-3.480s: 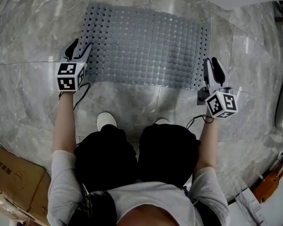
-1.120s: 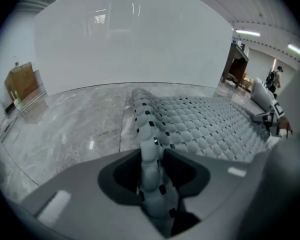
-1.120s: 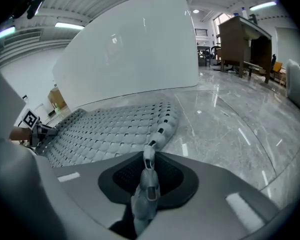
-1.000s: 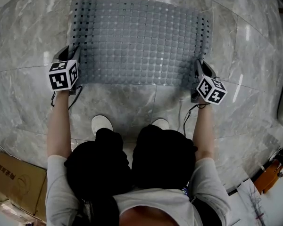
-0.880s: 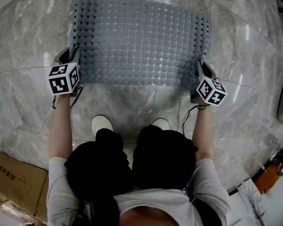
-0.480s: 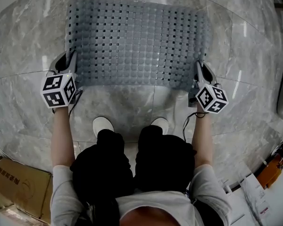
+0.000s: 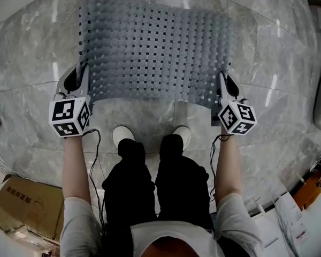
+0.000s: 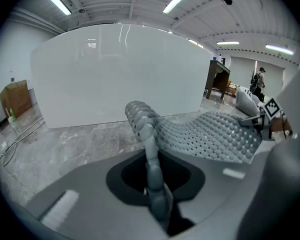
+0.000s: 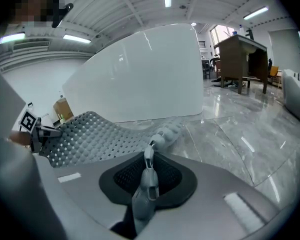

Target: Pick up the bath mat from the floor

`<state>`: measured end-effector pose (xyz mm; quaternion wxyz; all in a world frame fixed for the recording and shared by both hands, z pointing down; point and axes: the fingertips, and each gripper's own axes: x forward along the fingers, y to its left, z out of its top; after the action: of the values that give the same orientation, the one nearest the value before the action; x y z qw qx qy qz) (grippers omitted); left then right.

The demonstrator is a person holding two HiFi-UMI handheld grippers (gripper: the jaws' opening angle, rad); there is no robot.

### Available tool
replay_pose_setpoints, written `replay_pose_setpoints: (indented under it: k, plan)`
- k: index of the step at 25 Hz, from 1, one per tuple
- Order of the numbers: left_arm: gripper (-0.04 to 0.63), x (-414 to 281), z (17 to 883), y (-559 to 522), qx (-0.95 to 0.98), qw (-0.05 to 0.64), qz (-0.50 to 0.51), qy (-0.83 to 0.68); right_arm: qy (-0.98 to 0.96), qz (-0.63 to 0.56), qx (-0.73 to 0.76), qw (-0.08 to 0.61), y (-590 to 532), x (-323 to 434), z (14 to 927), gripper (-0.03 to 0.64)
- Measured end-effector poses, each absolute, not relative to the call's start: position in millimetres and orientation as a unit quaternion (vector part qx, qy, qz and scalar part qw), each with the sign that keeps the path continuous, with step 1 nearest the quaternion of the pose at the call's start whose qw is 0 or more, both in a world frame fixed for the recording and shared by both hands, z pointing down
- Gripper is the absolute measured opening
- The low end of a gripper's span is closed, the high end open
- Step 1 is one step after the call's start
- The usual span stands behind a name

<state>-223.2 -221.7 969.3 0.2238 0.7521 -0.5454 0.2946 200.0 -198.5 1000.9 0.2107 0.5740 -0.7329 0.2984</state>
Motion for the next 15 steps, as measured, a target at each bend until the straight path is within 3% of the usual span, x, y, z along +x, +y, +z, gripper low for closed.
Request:
replay_pose_setpoints:
  k: [15]
  plan:
    - [0.049,-213,718,-199,0.759,0.198,0.267,-0.560,-0.749,0.267,0.570,0.207,-190,180,752,0.048]
